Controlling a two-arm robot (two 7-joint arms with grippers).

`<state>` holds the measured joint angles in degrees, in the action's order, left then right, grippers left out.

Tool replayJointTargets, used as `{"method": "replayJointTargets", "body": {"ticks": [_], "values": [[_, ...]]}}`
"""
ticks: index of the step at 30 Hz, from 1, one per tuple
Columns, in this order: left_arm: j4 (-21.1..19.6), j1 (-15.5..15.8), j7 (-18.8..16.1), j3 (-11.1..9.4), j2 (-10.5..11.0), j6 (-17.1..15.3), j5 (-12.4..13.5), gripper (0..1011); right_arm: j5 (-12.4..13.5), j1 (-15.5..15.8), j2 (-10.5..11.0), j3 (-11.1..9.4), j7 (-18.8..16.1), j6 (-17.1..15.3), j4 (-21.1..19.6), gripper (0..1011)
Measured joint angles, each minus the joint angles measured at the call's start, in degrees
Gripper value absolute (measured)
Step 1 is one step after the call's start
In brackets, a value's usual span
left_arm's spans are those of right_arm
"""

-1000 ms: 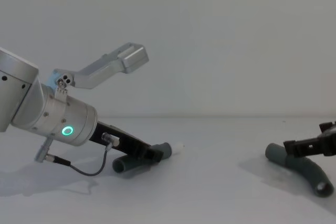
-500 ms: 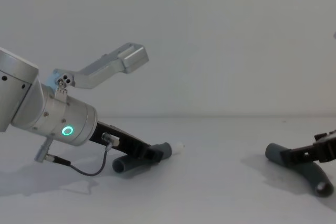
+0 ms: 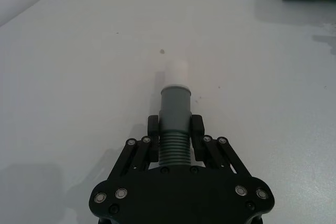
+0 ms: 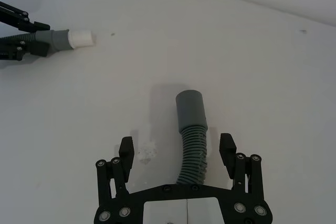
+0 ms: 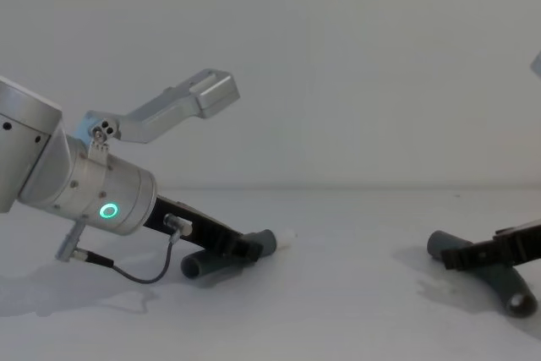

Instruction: Use both hands to pick up one end of the pipe from the table, align the ends, and insert them.

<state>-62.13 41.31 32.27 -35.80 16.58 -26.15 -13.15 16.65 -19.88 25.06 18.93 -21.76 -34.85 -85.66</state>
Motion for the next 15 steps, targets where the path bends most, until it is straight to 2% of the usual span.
{"method": "replayJointTargets", "body": {"ticks": [15], "values": [[0.00, 0.00, 0.00, 0.00, 0.00, 0.00, 0.00, 345, 1.12, -0.44, -0.41, 0.26, -0.07, -0.52, 1.68, 1001]]}}
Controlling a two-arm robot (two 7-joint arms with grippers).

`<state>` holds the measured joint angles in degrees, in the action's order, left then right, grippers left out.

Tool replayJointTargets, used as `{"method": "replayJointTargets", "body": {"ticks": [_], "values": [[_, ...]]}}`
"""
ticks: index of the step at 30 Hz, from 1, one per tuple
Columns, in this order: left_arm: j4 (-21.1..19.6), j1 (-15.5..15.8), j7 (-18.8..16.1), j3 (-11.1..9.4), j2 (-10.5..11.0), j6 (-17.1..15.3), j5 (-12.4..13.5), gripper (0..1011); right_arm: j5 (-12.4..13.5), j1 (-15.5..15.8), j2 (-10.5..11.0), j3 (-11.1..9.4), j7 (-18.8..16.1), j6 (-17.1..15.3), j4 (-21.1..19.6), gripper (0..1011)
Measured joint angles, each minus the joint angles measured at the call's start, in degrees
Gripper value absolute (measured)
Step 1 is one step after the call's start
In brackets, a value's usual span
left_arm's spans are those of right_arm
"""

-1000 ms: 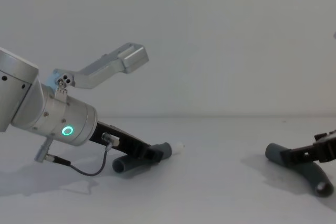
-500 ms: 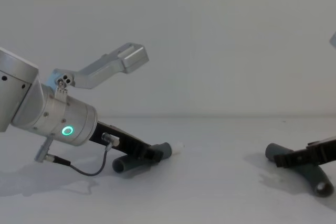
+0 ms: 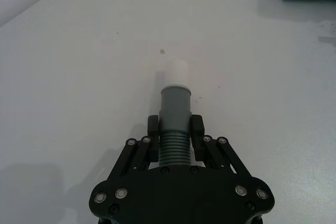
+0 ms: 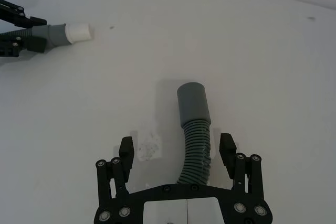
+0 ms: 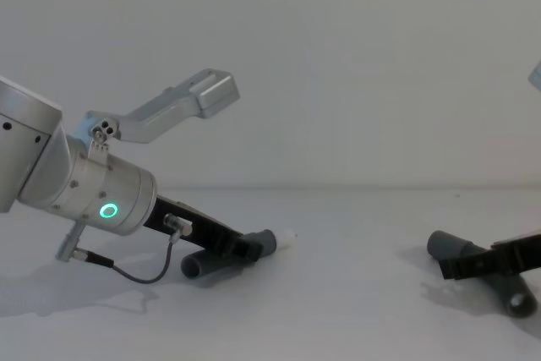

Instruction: Use both hands to pick up one end of the pipe from the table, align the ends, and insert them.

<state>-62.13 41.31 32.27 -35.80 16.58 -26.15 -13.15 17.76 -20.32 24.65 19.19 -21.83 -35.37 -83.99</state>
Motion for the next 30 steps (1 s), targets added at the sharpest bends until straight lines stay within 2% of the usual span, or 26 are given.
{"method": "replayJointTargets", "body": {"ticks": [23, 30], "values": [[0.00, 0.00, 0.00, 0.00, 0.00, 0.00, 0.00, 345, 0.99, -0.64, 0.02, 0.57, 0.46, -0.90, 0.98, 994], [0.00, 0.00, 0.00, 0.00, 0.00, 0.00, 0.00, 345, 1.12, -0.71, 0.02, 0.64, 0.52, -1.02, 1.06, 828]]}}
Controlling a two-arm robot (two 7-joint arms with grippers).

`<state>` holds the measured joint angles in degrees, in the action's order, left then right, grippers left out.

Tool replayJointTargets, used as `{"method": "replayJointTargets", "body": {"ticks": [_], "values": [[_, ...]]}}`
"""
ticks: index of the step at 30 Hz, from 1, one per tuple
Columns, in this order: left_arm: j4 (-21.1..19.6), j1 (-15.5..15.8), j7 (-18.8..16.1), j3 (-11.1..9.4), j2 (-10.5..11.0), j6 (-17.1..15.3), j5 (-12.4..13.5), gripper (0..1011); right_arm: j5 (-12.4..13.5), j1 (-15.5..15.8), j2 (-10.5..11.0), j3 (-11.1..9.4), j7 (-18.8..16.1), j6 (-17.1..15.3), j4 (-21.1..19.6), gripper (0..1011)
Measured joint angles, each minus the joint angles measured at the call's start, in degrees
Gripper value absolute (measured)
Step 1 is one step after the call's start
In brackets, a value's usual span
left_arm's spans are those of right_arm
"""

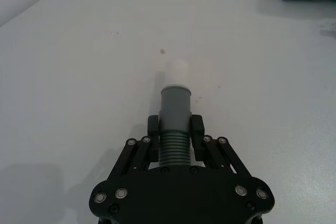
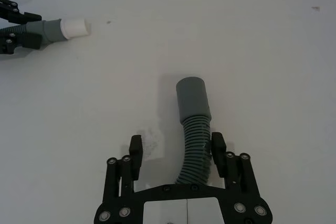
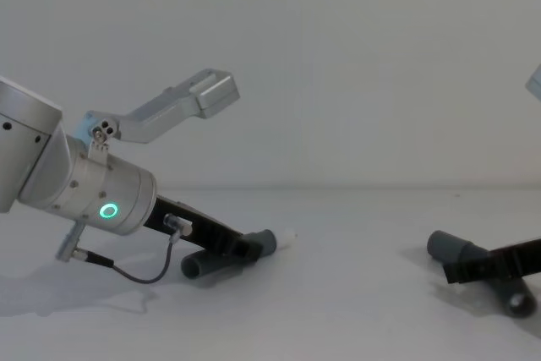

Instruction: Use both hands to pick up one end of the pipe from the table, align the ends, and insert them.

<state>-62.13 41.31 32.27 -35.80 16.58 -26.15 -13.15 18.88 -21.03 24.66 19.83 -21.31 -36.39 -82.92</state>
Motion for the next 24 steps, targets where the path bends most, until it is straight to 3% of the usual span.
{"method": "replayJointTargets", "body": {"ticks": [17, 24], "values": [[0.00, 0.00, 0.00, 0.00, 0.00, 0.00, 0.00, 345, 0.13, -0.09, 0.00, 0.08, 0.07, -0.13, 0.10, 291], [0.00, 0.00, 0.00, 0.00, 0.00, 0.00, 0.00, 345, 0.13, -0.09, 0.00, 0.08, 0.07, -0.14, 0.10, 264]]}}
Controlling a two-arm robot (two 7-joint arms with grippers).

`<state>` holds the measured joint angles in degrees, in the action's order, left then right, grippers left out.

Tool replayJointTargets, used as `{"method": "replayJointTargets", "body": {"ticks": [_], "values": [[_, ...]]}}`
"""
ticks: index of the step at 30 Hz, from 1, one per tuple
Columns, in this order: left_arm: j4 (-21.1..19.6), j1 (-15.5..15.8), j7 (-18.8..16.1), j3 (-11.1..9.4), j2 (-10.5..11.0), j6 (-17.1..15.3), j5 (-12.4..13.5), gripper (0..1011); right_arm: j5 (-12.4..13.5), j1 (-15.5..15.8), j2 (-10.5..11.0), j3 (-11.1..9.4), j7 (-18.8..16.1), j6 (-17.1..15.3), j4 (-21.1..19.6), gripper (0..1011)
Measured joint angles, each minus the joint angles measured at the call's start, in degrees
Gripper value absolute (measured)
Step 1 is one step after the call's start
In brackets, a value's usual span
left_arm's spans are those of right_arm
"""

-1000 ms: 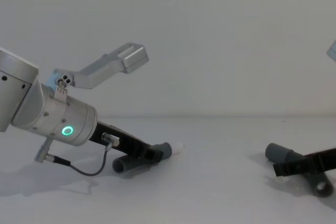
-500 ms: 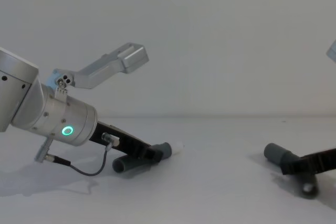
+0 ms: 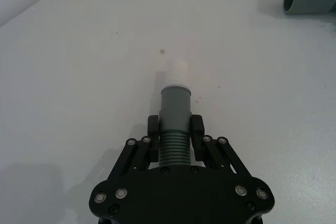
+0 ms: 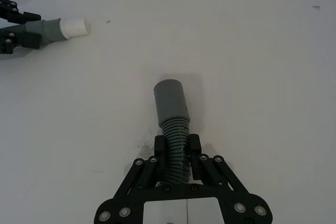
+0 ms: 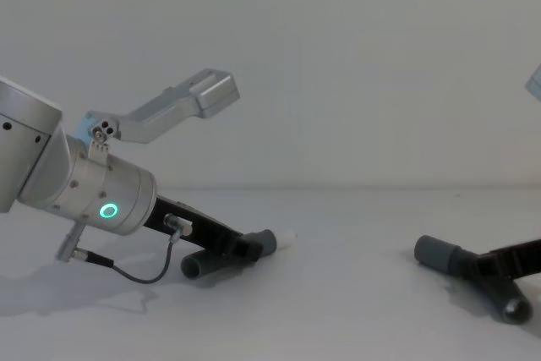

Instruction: Use both hands to pick up one end of the pipe from the table, align the ends, and insert them.

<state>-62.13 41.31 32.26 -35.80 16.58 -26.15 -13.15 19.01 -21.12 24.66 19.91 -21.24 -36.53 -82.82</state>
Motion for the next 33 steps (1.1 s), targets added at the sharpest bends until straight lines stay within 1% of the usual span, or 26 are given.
{"method": "replayJointTargets", "body": {"ticks": [9, 15, 20, 21, 25, 28, 32, 33], "values": [[0.00, -0.02, 0.00, 0.00, -0.01, 0.00, 0.02, 345, 0.01, 0.00, 0.01, 0.00, 0.00, 0.05, -0.01, 264], [-0.70, -0.31, -0.26, 0.10, 0.10, 0.47, 0.37, 345, 0.17, 0.44, 0.04, -0.05, -0.04, 1.53, -0.45, 264], [-2.18, -0.71, -0.57, 0.38, 0.49, 1.57, 0.72, 345, 0.36, 1.08, 0.16, -0.31, -0.14, 4.07, -1.33, 264], [-2.89, -0.87, -0.62, 0.52, 0.70, 2.03, 0.80, 345, 0.42, 1.26, 0.24, -0.42, -0.23, 4.95, -1.65, 264], [-4.69, -1.19, -0.59, 0.86, 1.31, 3.24, 0.99, 345, 0.52, 1.60, 0.46, -0.60, -0.49, 6.72, -2.32, 264], [-6.03, -1.35, -0.30, 1.08, 1.84, 4.16, 1.01, 345, 0.66, 1.99, 1.01, -0.79, -1.23, 9.11, -3.32, 264], [-7.59, -1.48, 0.45, 1.23, 2.66, 5.22, 1.00, 345, 0.85, 2.18, 1.63, -0.90, -2.26, 11.15, -4.10, 264], [-7.82, -1.48, 0.64, 1.23, 2.83, 5.43, 0.99, 345, 0.96, 2.28, 2.06, -0.91, -2.87, 12.06, -4.51, 264]]}}
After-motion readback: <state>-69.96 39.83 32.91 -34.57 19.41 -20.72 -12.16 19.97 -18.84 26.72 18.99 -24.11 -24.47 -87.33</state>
